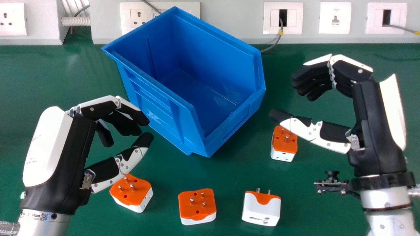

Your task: Pick all objects and put in blue box

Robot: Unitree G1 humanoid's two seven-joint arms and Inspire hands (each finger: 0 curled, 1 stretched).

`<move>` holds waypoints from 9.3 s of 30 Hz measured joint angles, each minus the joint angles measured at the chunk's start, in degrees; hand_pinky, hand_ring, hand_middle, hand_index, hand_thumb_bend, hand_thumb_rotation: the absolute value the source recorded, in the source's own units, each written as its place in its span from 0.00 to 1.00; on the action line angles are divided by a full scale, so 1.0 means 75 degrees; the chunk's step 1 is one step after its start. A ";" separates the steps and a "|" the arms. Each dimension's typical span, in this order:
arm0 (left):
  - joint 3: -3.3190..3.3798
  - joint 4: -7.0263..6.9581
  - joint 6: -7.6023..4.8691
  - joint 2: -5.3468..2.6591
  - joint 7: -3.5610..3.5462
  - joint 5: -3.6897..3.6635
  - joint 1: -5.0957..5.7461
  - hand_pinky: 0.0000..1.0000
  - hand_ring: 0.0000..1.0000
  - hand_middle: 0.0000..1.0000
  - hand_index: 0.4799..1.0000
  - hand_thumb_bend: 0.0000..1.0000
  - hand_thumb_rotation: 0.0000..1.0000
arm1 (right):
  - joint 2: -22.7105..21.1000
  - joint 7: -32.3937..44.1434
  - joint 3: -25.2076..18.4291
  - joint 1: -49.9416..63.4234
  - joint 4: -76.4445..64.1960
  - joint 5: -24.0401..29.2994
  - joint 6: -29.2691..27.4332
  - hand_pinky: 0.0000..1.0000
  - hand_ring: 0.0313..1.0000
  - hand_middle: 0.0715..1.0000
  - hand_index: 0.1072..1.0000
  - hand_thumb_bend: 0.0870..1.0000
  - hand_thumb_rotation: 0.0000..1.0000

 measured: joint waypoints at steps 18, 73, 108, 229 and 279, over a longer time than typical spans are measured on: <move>0.0029 -0.0002 0.0014 -0.0001 -0.0019 -0.0113 0.0032 0.29 0.46 0.45 0.00 0.50 0.00 | -0.0583 0.0947 0.0111 0.0092 -0.0469 -0.0277 0.0687 0.55 0.68 0.73 0.74 0.73 0.24; 0.0125 0.0016 0.0584 -0.0833 -0.0643 -0.2742 0.0679 0.99 1.00 1.00 1.00 0.60 1.00 | -0.1164 0.1687 -0.0086 0.0977 -0.0738 0.0189 0.1037 0.85 1.00 1.00 1.00 0.47 0.75; 0.0211 0.0056 0.0517 -0.0826 -0.0644 -0.2516 0.0562 1.00 1.00 1.00 1.00 0.60 1.00 | -0.2026 0.2354 0.0157 -0.0451 0.0722 -0.0192 0.2226 0.85 0.99 1.00 1.00 0.46 0.58; 0.0292 -0.0070 0.0836 -0.0823 -0.0880 -0.2600 0.0404 0.98 1.00 1.00 1.00 0.61 0.94 | -0.2767 0.4495 0.4456 -0.6602 0.7439 -0.3495 0.4137 0.88 0.94 0.98 0.93 0.53 0.43; 0.0271 -0.0183 0.0966 -0.0839 -0.0881 -0.2591 0.0387 0.98 1.00 1.00 1.00 0.60 0.91 | -0.2571 0.2998 0.5121 -0.6902 0.8030 -0.4014 0.3989 0.58 0.64 0.64 0.56 0.55 0.35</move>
